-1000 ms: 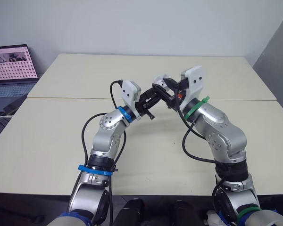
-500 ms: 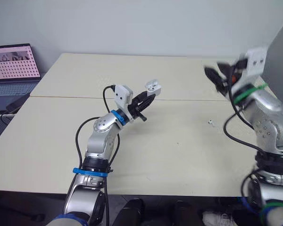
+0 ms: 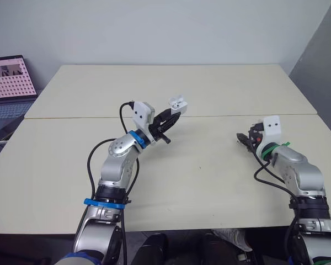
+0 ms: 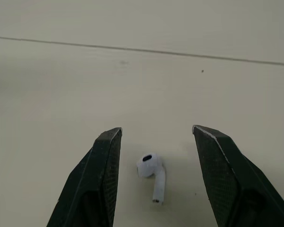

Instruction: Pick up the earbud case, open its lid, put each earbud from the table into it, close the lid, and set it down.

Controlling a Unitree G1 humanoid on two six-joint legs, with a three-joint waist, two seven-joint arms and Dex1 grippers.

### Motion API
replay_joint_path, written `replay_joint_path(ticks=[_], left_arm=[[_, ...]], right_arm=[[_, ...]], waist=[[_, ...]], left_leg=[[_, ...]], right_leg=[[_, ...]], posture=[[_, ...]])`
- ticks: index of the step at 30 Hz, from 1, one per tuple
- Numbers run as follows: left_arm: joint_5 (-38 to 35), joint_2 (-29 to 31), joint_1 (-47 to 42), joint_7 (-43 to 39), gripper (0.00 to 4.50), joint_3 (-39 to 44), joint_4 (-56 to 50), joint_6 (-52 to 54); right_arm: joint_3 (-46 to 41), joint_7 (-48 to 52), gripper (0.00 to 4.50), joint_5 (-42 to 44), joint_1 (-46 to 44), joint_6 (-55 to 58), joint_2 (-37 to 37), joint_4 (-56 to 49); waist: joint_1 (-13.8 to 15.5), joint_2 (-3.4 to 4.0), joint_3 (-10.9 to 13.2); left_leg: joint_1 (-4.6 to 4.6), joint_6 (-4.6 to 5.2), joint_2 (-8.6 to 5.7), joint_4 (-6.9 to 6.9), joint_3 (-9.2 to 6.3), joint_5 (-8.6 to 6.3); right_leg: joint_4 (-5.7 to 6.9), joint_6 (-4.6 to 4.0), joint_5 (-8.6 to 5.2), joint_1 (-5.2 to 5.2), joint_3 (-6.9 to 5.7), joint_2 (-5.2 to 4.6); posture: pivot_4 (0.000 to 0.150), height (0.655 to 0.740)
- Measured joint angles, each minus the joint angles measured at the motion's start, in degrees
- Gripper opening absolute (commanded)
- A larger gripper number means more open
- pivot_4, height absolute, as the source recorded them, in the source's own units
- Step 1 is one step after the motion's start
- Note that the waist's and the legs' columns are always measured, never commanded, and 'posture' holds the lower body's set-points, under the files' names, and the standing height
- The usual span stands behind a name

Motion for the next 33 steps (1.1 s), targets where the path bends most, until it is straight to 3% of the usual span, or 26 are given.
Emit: replay_joint_path(ticks=[12, 15, 19, 24, 26, 29, 33], left_arm=[[0.3, 0.0, 0.0, -0.3, 0.74, -0.2, 0.0, 0.0], [0.4, 0.0, 0.0, -0.3, 0.74, -0.2, 0.0, 0.0], [0.8, -0.2, -0.1, 0.0, 0.74, -0.2, 0.0, 0.0], [0.9, -0.6, 0.0, 0.5, 0.74, -0.2, 0.0, 0.0], [0.9, -0.9, -0.1, 0.7, 0.74, -0.3, 0.0, -0.2], [0.9, -1.1, 0.1, 0.8, 0.74, -0.2, 0.1, -0.8], [0.9, -1.8, 0.6, 0.8, 0.74, -0.3, 0.1, -1.3]], right_arm=[[2.9, 3.4, 2.46, -4.1, -0.5, -4.4, 0.0, 6.8], [2.8, 3.8, 1.95, -4.3, -0.9, -5.1, 0.0, 7.9], [2.8, 5.0, 0.48, -4.5, -1.4, -6.4, -0.1, 9.4], [2.8, 7.1, 0.41, -4.5, -1.2, -6.8, -2.1, 9.9], [3.6, 11.6, 0.41, -4.2, 0.9, -5.7, -6.7, 7.6], [8.2, 26.2, 0.41, -4.8, 5.9, -5.8, -22.2, 2.2], [11.4, 42.7, 0.41, -6.9, 9.9, -12.3, -37.5, 0.1]], waist=[[0.0, 0.0, 0.0], [0.0, 0.0, 0.0], [0.0, 0.0, 0.0], [0.0, 0.0, 0.0], [0.4, 0.03, 0.0], [1.1, 0.12, 0.0], [1.2, 0.12, 0.0]], left_leg=[[0.0, -0.02, 0.01, 0.01, 0.01, 0.01], [0.0, -0.02, 0.01, 0.02, 0.01, 0.01], [0.0, -0.09, 0.01, 0.03, 0.01, 0.05], [0.0, -0.12, 0.01, 0.05, 0.01, 0.07], [-0.02, -0.08, -0.02, 0.09, 0.0, 0.05], [-0.05, 0.14, -0.04, 0.16, 0.08, -0.09], [0.02, 0.18, 0.11, 0.19, 0.17, -0.14]], right_leg=[[0.0, 0.0, 0.0, 0.0, 0.02, 0.03], [0.0, 0.0, 0.01, 0.01, 0.02, 0.03], [0.0, 0.0, 0.01, 0.02, 0.01, 0.03], [0.0, 0.0, 0.01, 0.03, 0.01, 0.03], [-0.02, 0.0, 0.01, 0.04, -0.01, 0.03], [-0.09, 0.05, 0.01, 0.05, -0.05, 0.05], [-0.17, 0.08, 0.0, 0.18, -0.1, 0.1]], posture=[[0.15, 0.74], [0.15, 0.74], [0.15, 0.74], [0.15, 0.74], [0.15, 0.74], [0.15, 0.74], [0.15, 0.74]])
